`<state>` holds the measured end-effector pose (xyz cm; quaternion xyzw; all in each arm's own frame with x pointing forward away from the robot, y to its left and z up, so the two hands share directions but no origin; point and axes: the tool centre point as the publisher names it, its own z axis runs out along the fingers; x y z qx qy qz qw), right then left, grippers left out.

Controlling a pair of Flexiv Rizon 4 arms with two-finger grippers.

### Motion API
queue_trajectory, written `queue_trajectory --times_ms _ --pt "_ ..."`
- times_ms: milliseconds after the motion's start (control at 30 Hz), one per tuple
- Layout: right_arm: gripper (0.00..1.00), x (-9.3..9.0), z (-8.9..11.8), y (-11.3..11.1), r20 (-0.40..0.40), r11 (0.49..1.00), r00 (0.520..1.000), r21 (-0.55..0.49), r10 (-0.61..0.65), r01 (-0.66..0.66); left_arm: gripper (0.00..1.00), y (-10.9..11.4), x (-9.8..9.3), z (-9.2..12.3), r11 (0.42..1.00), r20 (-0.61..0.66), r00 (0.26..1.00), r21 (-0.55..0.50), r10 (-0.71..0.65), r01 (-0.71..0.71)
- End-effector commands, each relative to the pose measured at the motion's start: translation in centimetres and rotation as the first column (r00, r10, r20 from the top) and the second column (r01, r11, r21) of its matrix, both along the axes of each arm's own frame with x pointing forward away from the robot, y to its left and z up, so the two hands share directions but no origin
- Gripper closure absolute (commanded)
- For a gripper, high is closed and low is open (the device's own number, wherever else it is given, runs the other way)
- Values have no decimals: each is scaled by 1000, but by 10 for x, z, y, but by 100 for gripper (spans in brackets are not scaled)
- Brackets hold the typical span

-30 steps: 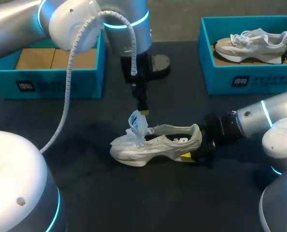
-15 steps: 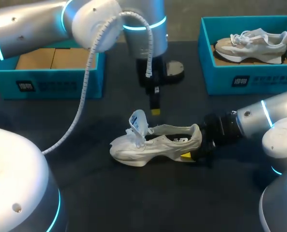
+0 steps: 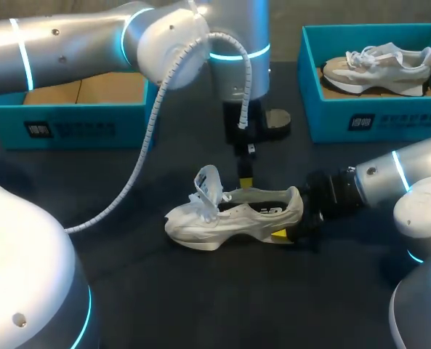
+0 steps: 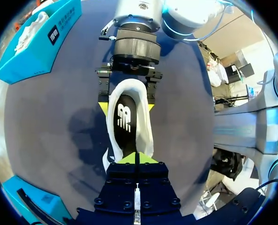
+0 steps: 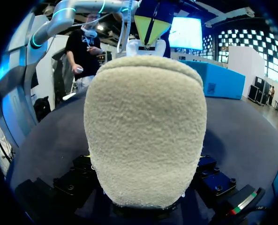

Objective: Take the shoe out of the shoebox, open the shoe tongue, remove and reinsert the insole, then place the shoe into the shoebox

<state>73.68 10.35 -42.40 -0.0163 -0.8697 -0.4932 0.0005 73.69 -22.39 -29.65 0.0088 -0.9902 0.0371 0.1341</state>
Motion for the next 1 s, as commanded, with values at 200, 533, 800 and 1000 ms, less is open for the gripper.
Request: queue_trajectory --times_ms 200,533,800,1000 --pt "100 0 0 0 0 1000 1000 -3 -1 1 100 -4 2 -1 1000 -4 1000 6 -2 2" --pt "100 0 0 0 0 1000 1000 -3 -1 1 100 -4 2 -1 1000 -4 1000 6 -2 2" --pt "100 0 0 0 0 1000 1000 -3 -1 1 100 -10 -5 -10 1000 -24 999 -9 -27 27" --pt "100 0 0 0 0 1000 1000 -3 -1 1 100 -13 -8 -22 999 -18 1000 -23 -23 23"
